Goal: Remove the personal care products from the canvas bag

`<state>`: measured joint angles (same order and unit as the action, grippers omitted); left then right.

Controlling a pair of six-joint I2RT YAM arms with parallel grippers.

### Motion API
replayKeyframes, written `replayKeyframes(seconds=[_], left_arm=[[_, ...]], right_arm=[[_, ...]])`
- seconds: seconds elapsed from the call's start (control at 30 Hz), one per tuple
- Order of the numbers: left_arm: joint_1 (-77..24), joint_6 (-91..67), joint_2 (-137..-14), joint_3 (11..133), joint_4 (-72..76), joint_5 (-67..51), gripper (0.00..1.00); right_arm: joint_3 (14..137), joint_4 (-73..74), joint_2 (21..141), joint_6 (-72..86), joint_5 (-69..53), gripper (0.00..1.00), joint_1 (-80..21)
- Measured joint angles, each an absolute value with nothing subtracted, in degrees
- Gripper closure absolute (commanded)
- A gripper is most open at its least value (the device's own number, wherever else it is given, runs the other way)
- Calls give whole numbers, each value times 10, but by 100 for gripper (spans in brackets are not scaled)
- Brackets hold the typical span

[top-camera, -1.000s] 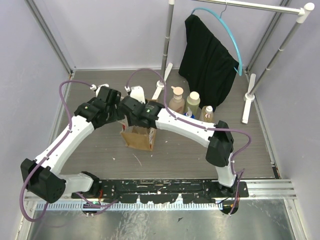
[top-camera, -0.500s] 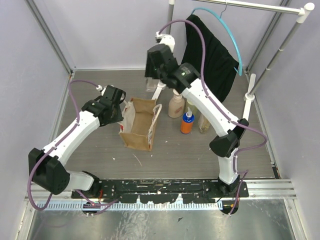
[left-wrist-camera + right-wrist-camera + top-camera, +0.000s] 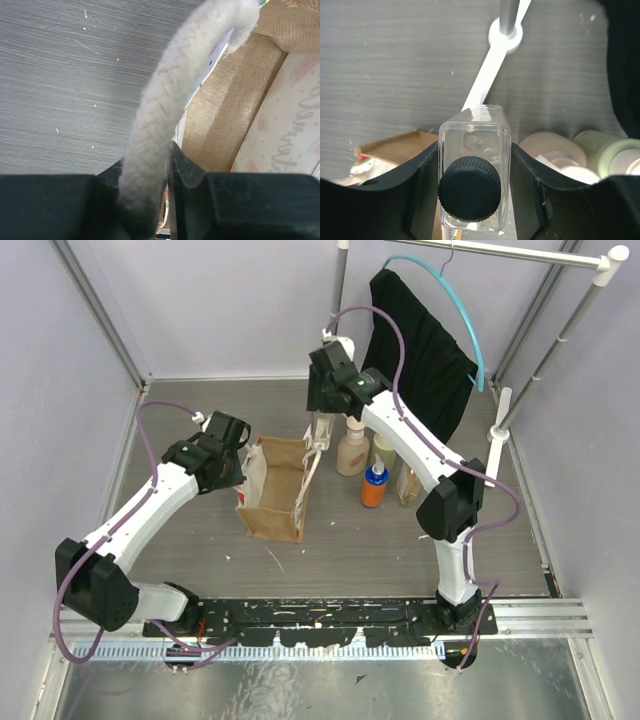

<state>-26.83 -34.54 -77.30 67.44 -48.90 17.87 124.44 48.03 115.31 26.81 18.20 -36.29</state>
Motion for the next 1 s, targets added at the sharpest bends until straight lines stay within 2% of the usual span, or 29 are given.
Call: replayKeyframes(seconds=[0.4,0.43,0.53,0.63,0.8,1.0], left_arm=[[-268,-346,-771,675,-505,180,65],[-268,-346,-771,675,-505,180,65],[-268,-346,-774,679,-508,180,65],[-268,-346,-779,686,-509,179,65],[-268,-347,-784,689,-509,176,59],[-268,-348,-782,689,-509,176,38]], right_arm=[[1166,483,1194,268,159,76,-368],[1156,482,1194,268,161,72,-368],[1128,473,1188,264,168,41,-371],[1114,470,1179,259,166,28,-372],[1110,463,1152,252,166,22,-375],[1110,451,1097,242,158,21,-379]])
